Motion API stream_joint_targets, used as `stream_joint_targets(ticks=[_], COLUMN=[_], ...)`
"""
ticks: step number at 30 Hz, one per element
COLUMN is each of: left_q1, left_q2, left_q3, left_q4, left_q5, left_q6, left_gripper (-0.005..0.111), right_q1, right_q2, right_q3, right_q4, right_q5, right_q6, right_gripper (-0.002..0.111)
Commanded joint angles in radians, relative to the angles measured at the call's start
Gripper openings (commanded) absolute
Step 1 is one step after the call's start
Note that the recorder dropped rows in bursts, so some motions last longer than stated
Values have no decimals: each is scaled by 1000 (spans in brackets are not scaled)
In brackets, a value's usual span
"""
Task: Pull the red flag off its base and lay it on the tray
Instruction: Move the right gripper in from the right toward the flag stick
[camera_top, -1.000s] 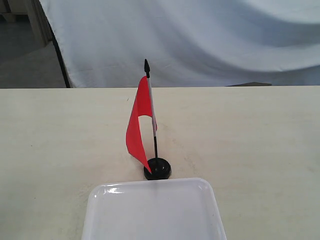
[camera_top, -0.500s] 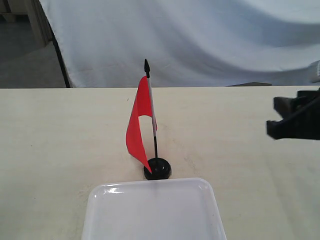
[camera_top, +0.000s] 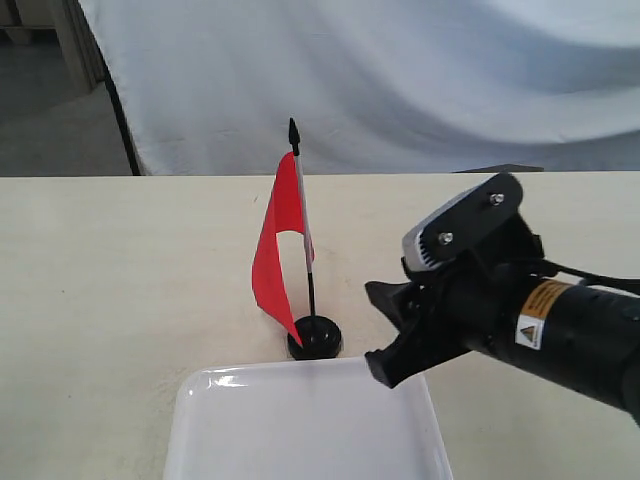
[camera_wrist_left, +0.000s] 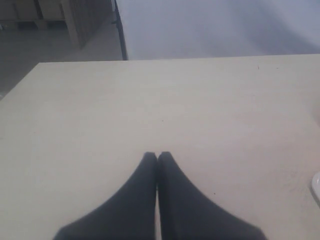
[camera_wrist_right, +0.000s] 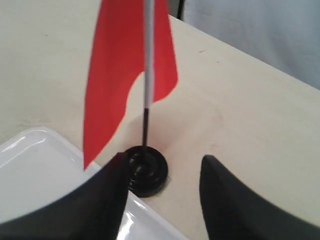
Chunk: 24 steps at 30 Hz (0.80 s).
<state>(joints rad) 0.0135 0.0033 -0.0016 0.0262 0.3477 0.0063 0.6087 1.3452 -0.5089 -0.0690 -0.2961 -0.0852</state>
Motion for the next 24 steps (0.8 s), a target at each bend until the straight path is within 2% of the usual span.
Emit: stream_joint_targets(ticks=[1,5,14,24], left_q1=[-3,-3,-3,-3], left_q2=[-3,-3,-3,-3], left_q3=[2,2,2,2], left_q4=[3,3,3,3], left_q5=[-5,-5,-5,-5], left_q6=[-6,-6,-6,-6], left_gripper=[0,0,0,0], right_q1=[35,35,35,35], right_q2=[100,194,464,616], right_q3=[-2,-2,-4,-177], right_q4=[-11,-11,-3,-3], right_q5=[-143,-267,-707,-716], right_q6=[-6,48,99,99], right_gripper=[44,44,44,44])
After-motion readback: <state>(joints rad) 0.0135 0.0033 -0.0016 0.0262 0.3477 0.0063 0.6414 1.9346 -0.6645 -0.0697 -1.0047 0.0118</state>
